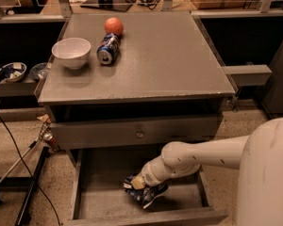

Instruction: Place blue chip bag into middle drawer

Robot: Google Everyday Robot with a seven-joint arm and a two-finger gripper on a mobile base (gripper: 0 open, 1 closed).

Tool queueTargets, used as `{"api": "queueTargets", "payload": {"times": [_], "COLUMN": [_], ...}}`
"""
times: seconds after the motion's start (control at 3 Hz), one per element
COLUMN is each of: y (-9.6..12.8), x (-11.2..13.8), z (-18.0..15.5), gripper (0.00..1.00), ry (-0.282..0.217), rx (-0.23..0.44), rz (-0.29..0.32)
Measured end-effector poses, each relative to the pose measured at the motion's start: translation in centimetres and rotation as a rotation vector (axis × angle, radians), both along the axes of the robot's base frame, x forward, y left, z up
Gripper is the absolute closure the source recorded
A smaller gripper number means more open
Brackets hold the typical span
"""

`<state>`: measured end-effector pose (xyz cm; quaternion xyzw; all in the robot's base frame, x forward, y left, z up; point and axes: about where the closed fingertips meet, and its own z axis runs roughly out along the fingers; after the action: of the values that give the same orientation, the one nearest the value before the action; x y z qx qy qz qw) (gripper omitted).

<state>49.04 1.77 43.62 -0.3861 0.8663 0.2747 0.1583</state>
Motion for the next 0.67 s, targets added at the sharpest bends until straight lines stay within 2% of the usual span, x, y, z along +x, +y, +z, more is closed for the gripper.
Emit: {"api": "queueTargets", "payload": {"times": [0.67], "y": [0.02], "x": [0.01], "z": [-0.02], "gripper": [0.5], "ry": [0.0], "rx": [0.0], "rz": [0.0]}}
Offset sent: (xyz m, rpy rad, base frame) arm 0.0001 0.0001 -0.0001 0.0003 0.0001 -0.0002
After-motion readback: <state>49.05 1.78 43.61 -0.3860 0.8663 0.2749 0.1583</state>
